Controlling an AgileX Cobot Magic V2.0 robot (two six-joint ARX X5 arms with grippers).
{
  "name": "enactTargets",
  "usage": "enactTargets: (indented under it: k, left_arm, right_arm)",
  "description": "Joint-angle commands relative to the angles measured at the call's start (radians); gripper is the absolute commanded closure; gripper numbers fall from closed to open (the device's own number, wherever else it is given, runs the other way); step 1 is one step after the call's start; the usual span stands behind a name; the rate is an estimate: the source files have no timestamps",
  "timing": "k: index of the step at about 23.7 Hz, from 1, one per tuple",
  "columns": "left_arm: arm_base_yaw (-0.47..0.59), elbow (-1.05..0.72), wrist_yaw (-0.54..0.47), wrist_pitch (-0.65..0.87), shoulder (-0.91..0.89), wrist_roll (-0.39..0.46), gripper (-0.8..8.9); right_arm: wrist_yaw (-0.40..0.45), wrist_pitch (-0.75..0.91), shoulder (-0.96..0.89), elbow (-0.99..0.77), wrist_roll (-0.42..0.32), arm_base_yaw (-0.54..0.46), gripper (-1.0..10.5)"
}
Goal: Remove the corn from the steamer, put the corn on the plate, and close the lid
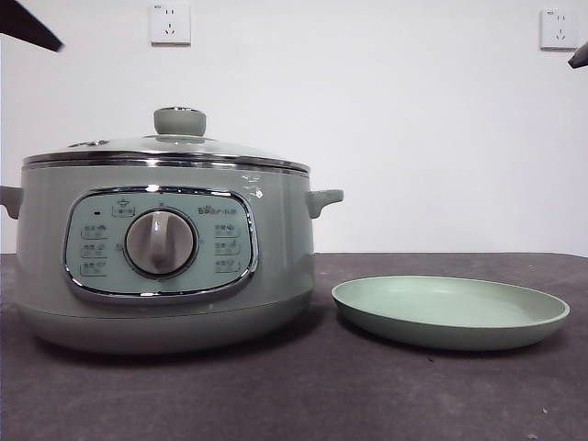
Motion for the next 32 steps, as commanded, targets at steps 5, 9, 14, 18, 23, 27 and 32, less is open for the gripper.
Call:
enactTargets:
  k: [5,9,14,18,23,27,32]
  left_arm:
    - [-0.127,0.032,-0.155,0.085,0.135,0.031,3.75]
    - [-0.185,0.032,-0.223,0.177,0.224,0.031,3.75]
    - [-0.210,0.032,-0.243,0.212,0.291,0.031,3.78]
    - [-0.231,0.032,-0.243,0.221,0.330,0.031,4.44]
    - [-0.246,0.032,-0.245,0.217,0.345,0.037,5.99]
    - [-0.245,0.032,-0.271,0.211,0.345,0.064,8.22]
    - [-0.242,0.034,-0.323,0.238,0.317,0.065,8.22]
  right_arm:
    - [0.003,0.004,0.001,0.004,-0.004,0.002,5.1]
    - [0.003,0.004,0.001,0.004,-0.004,0.002,5.1]
    - [0.003,0.005,0.001,0.004,-0.001,0.002,5.1]
    - [0.003,0.005,0.001,0.004,0.000,0.002,5.1]
    - [0.003,0.004,0.001,0.004,0.004,0.002,5.1]
    - [0.003,0.004,0.001,0.004,0.008,0.002,5.1]
    - [0.003,0.008,0.012,0.004,0.014,0.025,5.1]
